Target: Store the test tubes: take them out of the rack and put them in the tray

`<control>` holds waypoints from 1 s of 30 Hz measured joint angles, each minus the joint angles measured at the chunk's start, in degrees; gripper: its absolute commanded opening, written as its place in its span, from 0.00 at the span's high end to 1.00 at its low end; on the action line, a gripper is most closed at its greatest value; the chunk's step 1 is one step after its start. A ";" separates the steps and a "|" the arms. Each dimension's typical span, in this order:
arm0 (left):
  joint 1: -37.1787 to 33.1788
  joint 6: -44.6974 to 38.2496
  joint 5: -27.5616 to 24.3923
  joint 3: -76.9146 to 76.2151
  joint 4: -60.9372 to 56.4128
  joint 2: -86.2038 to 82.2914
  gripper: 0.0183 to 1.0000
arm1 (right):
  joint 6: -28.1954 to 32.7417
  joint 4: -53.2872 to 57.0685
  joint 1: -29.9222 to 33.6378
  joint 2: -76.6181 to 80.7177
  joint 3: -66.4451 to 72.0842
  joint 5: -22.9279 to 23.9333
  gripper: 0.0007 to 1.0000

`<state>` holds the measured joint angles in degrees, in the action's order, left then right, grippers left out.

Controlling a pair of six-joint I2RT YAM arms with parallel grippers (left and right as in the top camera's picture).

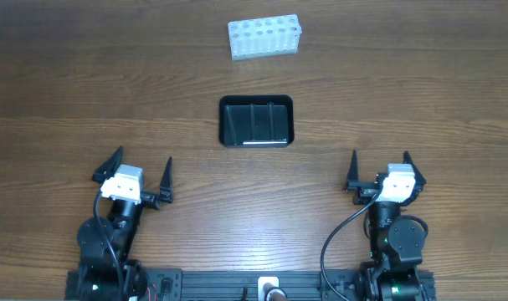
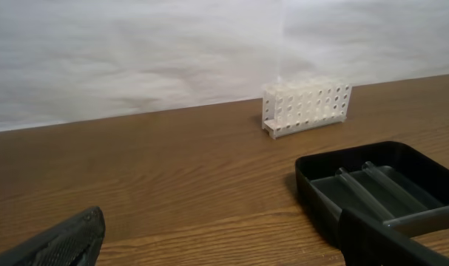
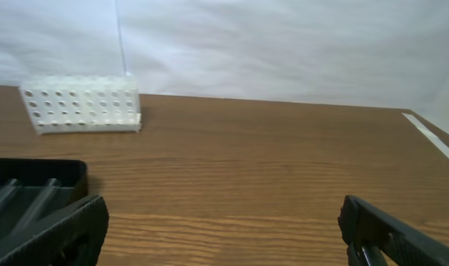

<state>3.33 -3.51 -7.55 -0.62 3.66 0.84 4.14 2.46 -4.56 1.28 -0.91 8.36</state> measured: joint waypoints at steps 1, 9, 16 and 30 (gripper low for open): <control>0.00 0.00 0.00 0.00 0.00 0.00 0.00 | 0.13 0.11 0.00 0.00 0.09 0.42 0.01; 0.00 0.00 0.00 0.00 -0.02 0.00 0.00 | 0.42 0.72 0.00 0.00 0.13 1.75 0.01; 0.00 0.00 0.00 0.00 0.00 0.00 0.00 | 0.46 0.72 0.00 0.00 0.13 1.97 0.01; 0.00 0.00 0.00 0.00 -0.02 0.00 0.00 | -2.21 0.72 0.00 0.00 0.13 2.36 0.01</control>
<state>3.33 -3.51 -7.55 -0.62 3.64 0.84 1.93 3.18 -4.56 1.28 -0.78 10.72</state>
